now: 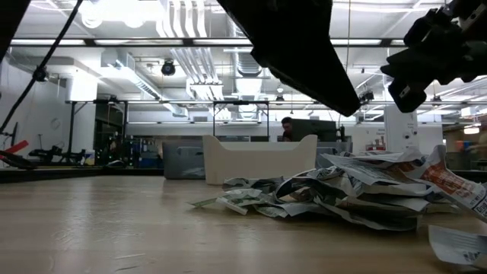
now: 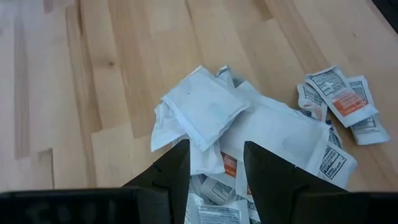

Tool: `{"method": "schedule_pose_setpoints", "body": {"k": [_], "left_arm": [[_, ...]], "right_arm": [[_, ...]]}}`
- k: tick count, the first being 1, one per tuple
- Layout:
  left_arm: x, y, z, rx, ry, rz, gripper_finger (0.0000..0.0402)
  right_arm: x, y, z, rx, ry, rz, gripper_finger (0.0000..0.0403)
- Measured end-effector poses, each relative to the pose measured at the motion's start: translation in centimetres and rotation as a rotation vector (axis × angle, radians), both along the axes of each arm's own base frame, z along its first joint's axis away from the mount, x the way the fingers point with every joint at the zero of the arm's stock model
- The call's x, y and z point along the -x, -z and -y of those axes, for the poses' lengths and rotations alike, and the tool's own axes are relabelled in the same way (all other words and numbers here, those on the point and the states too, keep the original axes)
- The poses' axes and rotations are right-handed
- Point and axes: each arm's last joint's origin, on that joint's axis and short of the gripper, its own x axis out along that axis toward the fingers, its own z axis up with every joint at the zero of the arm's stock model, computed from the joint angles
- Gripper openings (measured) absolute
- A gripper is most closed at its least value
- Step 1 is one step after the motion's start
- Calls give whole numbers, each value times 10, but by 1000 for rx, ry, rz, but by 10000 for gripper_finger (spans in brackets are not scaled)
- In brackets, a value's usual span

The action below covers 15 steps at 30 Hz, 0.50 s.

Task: Pick & Place First Aid Supplies
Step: Put the white fingertip band aid into the left black bin

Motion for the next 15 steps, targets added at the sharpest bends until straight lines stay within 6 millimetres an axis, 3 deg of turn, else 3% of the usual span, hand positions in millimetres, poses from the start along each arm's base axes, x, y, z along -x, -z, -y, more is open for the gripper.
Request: {"method": "schedule_pose_setpoints", "body": {"k": [10,15], "left_arm": [[-6,-4,-1,-44,62,86,145],[-14,13,1,-31,67,71,145]], "right_arm": [[0,0,0,0,0,0,87],[0,0,0,1,1,-3,83]]}}
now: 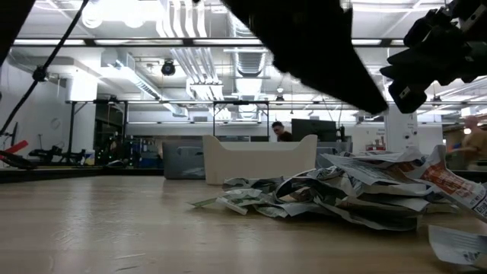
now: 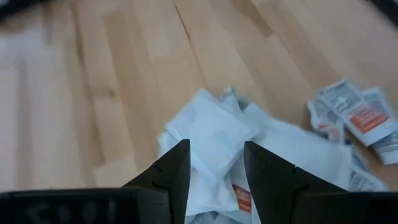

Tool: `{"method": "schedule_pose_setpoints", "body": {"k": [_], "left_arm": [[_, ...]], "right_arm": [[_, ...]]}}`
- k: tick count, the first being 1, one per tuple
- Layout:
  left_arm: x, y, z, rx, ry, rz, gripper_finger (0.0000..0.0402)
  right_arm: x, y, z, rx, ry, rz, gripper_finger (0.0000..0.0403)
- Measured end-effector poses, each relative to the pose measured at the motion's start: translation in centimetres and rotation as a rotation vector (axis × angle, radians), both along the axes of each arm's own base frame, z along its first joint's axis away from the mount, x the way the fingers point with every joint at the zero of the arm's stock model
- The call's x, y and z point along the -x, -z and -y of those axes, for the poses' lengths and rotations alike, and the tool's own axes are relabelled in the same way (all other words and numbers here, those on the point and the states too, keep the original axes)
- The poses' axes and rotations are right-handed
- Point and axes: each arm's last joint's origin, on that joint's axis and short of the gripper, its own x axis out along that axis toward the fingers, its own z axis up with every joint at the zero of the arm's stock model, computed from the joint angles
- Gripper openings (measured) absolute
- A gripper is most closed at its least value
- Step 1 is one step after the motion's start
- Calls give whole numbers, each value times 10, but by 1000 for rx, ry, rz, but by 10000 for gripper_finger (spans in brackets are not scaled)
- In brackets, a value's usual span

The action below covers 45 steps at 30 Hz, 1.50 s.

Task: Pick & Place First Aid Supplies
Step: Put the white fingertip band aid into the left black bin

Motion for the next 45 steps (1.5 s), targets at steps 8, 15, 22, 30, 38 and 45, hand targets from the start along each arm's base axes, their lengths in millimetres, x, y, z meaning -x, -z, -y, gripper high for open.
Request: {"method": "schedule_pose_setpoints", "body": {"k": [8,15,22,30,38,45], "left_arm": [[-6,1,4,12,-4,-7,145],[-4,5,3,-10,3,-36,145],[-3,6,3,-50,20,-41,145],[-1,8,2,-91,49,-66,145],[-3,16,3,-115,70,-76,145],[-4,16,2,-116,72,-71,145]], "right_arm": [[1,5,0,54,-9,-40,73],[1,4,0,58,-8,-35,80],[1,4,0,58,-8,-33,89],[1,4,0,47,-7,-34,81],[1,4,0,47,-5,-34,80],[1,4,0,47,-5,-34,89]]}}
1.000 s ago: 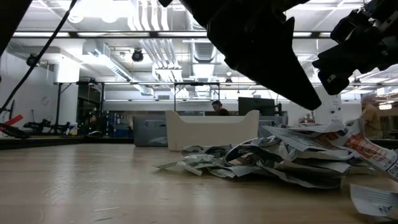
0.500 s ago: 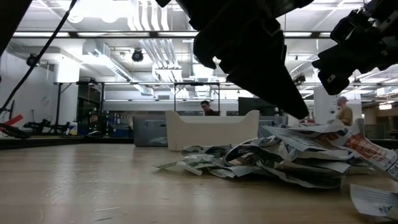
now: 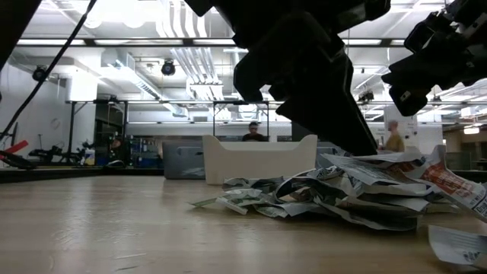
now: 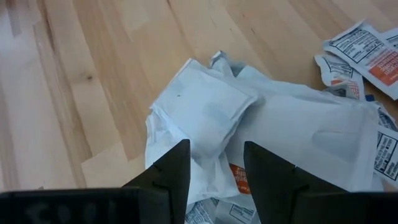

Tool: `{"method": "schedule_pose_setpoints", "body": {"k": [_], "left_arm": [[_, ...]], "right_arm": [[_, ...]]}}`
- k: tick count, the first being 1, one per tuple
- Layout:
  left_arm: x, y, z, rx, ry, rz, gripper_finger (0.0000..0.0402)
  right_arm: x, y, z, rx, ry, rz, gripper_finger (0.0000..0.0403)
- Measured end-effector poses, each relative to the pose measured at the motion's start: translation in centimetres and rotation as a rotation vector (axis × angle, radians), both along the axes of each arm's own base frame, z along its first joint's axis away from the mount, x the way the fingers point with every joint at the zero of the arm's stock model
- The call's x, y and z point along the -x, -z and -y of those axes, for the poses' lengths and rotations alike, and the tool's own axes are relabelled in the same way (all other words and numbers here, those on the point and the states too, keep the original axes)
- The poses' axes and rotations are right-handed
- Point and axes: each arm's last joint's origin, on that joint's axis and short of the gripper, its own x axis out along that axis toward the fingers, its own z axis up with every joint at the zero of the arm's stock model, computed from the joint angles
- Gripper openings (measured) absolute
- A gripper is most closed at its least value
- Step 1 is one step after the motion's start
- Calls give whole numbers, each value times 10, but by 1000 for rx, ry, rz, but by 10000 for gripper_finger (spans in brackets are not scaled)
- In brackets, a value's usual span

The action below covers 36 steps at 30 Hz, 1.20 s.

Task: Pick & Place First Aid Supplies
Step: Put the white fingertip band aid into the left black bin

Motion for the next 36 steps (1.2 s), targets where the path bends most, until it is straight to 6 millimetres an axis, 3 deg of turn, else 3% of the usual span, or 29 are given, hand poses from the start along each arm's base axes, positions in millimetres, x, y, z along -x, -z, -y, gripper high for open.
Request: {"method": "schedule_pose_setpoints", "body": {"k": [16,36], "left_arm": [[-3,-1,-5,-33,30,24,143],[-7,8,-5,-36,26,16,75]], "right_arm": [[0,0,0,1,0,1,83],[0,0,0,-8,0,0,75]]}}
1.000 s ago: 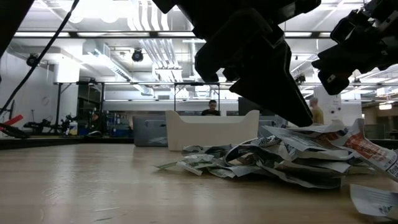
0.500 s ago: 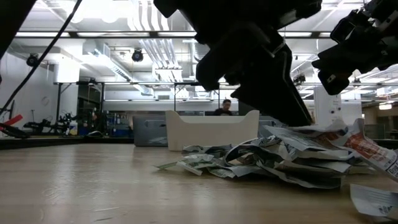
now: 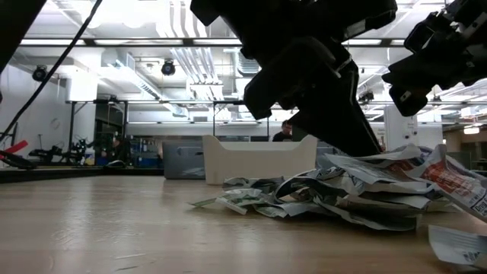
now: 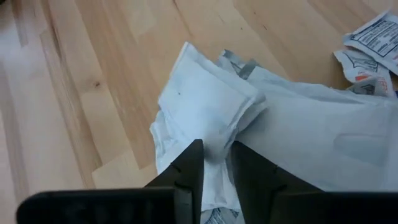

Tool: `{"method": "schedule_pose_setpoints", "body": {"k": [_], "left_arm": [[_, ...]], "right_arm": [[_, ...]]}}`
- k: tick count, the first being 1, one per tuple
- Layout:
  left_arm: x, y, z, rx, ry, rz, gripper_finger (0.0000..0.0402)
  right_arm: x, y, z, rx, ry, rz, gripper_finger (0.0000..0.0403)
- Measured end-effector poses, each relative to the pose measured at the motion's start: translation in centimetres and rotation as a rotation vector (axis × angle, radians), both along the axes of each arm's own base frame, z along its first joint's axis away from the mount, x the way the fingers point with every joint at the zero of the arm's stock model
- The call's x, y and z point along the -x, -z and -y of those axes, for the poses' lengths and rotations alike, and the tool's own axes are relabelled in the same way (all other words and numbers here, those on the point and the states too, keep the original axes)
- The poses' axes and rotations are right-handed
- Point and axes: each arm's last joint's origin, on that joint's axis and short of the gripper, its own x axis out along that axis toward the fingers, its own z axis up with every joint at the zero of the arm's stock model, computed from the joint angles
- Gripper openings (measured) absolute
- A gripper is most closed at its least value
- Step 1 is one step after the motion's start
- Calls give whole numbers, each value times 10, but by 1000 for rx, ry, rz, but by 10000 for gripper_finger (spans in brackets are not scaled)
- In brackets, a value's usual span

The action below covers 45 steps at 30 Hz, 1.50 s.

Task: Pick & Place First Aid Supplies
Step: Put the white fingertip band aid into the left black bin

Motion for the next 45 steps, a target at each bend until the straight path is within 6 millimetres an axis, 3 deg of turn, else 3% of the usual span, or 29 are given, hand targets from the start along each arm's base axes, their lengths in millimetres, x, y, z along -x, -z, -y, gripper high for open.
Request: {"method": "schedule_pose_setpoints", "body": {"k": [17,25,32,37,45], "left_arm": [[0,0,0,4,-1,-2,4],[-3,-9,-2,44,-48,0,1],[-8,-27,-9,102,-118,29,0],[-8,-51,-19,181,-228,83,0],[22,-85,-34,238,-521,7,0]], "right_arm": [[0,0,0,0,0,0,77],[0,0,0,0,0,0,75],[0,0,0,0,0,-1,82],[0,0,0,0,1,-2,75],[0,0,0,8,0,0,71]]}}
